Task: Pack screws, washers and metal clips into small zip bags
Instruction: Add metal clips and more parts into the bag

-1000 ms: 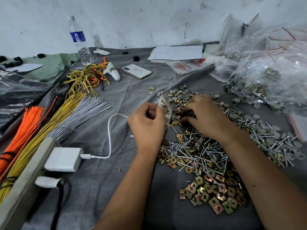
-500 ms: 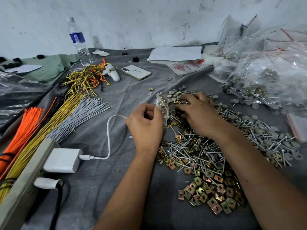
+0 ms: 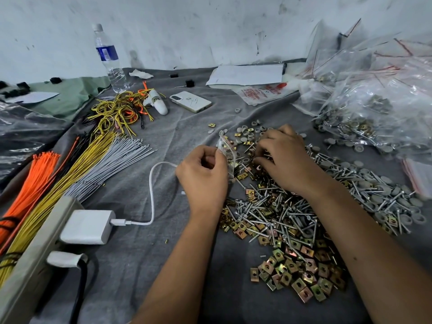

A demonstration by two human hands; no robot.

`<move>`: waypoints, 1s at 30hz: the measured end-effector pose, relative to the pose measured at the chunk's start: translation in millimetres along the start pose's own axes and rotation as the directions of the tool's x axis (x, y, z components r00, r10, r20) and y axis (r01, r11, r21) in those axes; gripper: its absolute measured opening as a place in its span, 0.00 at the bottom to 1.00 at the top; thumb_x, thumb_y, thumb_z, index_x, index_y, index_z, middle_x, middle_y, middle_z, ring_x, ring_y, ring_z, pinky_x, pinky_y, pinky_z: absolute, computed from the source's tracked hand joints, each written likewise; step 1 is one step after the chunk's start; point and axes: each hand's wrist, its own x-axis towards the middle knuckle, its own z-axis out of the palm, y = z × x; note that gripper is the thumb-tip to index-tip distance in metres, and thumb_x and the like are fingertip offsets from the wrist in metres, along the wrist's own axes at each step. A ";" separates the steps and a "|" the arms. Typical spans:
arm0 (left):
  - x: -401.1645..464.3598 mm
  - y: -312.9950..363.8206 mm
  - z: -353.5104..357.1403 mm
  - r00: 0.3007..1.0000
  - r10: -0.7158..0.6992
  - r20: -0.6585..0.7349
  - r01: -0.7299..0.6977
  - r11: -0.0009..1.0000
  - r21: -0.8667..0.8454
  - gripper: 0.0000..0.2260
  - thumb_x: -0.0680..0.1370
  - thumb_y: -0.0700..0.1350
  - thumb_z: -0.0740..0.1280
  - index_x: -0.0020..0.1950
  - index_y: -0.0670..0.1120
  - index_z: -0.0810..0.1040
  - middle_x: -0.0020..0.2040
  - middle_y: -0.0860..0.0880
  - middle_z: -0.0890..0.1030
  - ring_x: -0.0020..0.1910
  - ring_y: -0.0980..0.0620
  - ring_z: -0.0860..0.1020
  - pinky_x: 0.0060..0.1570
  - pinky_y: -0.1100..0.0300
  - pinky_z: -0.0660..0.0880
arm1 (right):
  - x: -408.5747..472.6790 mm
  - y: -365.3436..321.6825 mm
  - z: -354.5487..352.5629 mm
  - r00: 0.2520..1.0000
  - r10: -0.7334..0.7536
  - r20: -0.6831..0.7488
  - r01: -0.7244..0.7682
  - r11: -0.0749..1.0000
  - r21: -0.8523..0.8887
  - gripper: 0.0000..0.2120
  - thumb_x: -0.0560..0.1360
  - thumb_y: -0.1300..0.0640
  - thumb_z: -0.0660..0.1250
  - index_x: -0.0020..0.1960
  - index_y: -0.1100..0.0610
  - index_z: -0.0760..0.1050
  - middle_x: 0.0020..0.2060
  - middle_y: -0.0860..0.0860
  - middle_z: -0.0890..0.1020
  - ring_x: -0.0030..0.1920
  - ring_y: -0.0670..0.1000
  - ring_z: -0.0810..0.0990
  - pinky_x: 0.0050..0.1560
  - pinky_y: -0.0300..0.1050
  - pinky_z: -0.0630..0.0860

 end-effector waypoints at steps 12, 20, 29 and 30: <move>0.8 0.5 -0.6 1.000 -0.001 -0.012 0.000 1.000 -0.010 0.07 0.75 0.39 0.71 0.37 0.46 0.83 0.27 0.54 0.78 0.27 0.59 0.75 0.30 0.61 0.73 | -4.6 -0.3 -1.9 0.998 0.048 -0.039 -0.037 0.967 0.252 0.12 0.79 0.60 0.70 0.61 0.53 0.82 0.53 0.51 0.84 0.51 0.44 0.78 0.55 0.28 0.66; 1.3 1.9 -3.0 0.994 -0.014 -0.104 0.009 0.999 -0.051 0.09 0.75 0.40 0.70 0.35 0.49 0.80 0.28 0.57 0.77 0.27 0.60 0.74 0.30 0.64 0.71 | -2.2 -5.0 -1.6 0.999 0.016 -0.030 -0.009 0.975 0.222 0.08 0.81 0.57 0.68 0.56 0.58 0.83 0.50 0.51 0.84 0.55 0.50 0.77 0.57 0.42 0.71; 1.3 0.1 -2.4 0.997 -0.012 -0.073 0.009 0.999 -0.044 0.08 0.75 0.40 0.70 0.37 0.47 0.81 0.28 0.54 0.77 0.28 0.59 0.74 0.30 0.62 0.72 | -8.2 -8.8 -9.0 0.999 0.045 0.026 -0.047 0.578 0.815 0.10 0.76 0.59 0.75 0.54 0.51 0.78 0.43 0.47 0.88 0.45 0.47 0.87 0.44 0.37 0.81; 1.2 -0.2 -2.6 0.998 -0.009 -0.069 0.005 0.999 -0.048 0.08 0.75 0.40 0.70 0.37 0.47 0.81 0.28 0.54 0.78 0.28 0.59 0.74 0.30 0.62 0.72 | -8.6 -9.5 -8.2 1.000 0.028 -0.010 -0.009 0.609 0.793 0.12 0.74 0.60 0.76 0.54 0.51 0.78 0.43 0.46 0.88 0.45 0.46 0.87 0.46 0.38 0.82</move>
